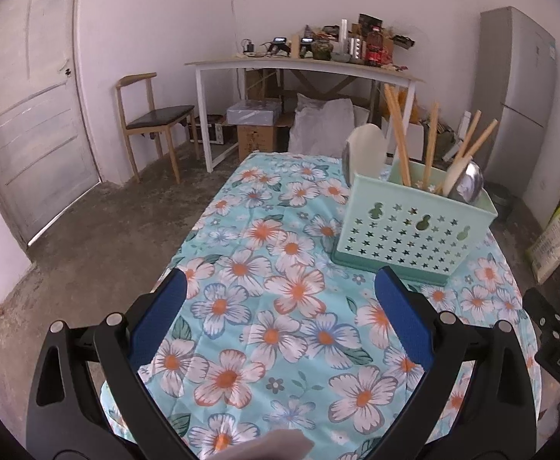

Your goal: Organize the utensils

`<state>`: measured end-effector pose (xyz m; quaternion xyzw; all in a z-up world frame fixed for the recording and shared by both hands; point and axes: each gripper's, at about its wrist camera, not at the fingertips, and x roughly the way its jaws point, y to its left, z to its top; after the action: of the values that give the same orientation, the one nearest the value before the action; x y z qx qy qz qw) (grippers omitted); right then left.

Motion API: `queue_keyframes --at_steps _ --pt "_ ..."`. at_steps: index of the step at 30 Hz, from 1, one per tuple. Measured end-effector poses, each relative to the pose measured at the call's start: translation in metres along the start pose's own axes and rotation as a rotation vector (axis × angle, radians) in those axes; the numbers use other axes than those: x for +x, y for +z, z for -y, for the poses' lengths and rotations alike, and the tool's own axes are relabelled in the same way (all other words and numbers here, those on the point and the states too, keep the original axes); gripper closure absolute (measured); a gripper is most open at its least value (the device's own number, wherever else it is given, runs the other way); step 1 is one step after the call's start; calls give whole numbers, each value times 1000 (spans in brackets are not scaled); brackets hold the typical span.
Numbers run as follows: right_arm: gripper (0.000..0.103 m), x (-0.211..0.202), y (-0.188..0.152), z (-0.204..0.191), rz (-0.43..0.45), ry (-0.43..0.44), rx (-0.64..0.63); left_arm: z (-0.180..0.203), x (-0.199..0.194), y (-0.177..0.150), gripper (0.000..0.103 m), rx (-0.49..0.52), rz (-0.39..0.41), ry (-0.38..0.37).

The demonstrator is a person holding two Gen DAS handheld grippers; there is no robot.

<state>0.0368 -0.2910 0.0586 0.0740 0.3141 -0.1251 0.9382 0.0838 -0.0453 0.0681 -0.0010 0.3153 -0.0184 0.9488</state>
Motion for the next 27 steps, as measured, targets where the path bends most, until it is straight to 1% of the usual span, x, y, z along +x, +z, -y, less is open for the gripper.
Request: queue_keyframes --at_steps 3,13,27 --pt "7 0 -1 4 0 -11 4 5 0 -1 8 14 -9 -18" --pt "7 0 -6 9 -18 -30 11 16 3 -9 8 48 -32 -41" --pt "7 2 -8 21 -25 -69 16 16 7 -12 8 76 -66 33"
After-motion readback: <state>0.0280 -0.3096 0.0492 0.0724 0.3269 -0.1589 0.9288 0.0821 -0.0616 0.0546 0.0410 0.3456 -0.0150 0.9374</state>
